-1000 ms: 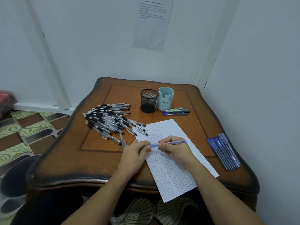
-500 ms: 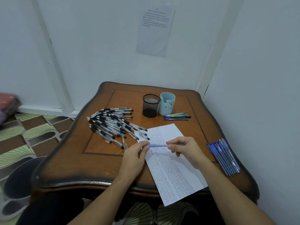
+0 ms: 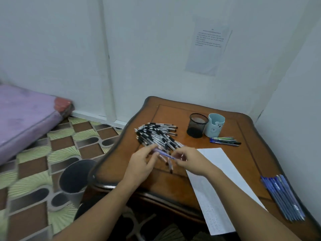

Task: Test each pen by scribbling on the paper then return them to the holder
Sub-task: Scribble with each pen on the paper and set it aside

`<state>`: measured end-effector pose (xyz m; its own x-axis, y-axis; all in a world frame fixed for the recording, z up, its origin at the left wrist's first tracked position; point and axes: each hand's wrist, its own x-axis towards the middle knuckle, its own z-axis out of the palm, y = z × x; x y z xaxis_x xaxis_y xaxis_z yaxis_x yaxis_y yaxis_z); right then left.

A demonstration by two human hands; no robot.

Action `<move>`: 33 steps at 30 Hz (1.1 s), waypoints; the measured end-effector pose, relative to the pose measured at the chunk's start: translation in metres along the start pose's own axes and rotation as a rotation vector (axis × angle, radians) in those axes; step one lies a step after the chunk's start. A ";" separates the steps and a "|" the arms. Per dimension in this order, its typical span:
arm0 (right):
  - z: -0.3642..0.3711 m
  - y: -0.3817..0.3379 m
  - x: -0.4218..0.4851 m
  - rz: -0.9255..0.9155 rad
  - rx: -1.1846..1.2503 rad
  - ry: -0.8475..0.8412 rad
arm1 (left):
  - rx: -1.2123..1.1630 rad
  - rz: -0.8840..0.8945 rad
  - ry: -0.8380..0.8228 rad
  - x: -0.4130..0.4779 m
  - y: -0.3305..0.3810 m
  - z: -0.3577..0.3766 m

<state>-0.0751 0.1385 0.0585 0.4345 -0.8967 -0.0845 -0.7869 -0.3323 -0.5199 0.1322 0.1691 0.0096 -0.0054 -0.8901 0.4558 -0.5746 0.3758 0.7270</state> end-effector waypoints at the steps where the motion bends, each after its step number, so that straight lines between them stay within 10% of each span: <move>1: 0.004 -0.013 0.011 -0.035 0.002 -0.012 | 0.018 -0.024 0.018 0.001 -0.010 -0.016; 14: 0.103 -0.193 0.162 -0.215 -0.006 -0.251 | 0.340 -0.578 0.032 -0.035 -0.134 -0.205; 33: 0.026 -0.096 0.110 -0.159 0.074 0.035 | 0.301 -0.314 -0.074 0.043 -0.066 -0.113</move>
<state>0.0595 0.0796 0.0772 0.5345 -0.8446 0.0325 -0.6744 -0.4494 -0.5858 0.2629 0.1349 0.0392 0.1549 -0.9694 0.1906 -0.7707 0.0021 0.6371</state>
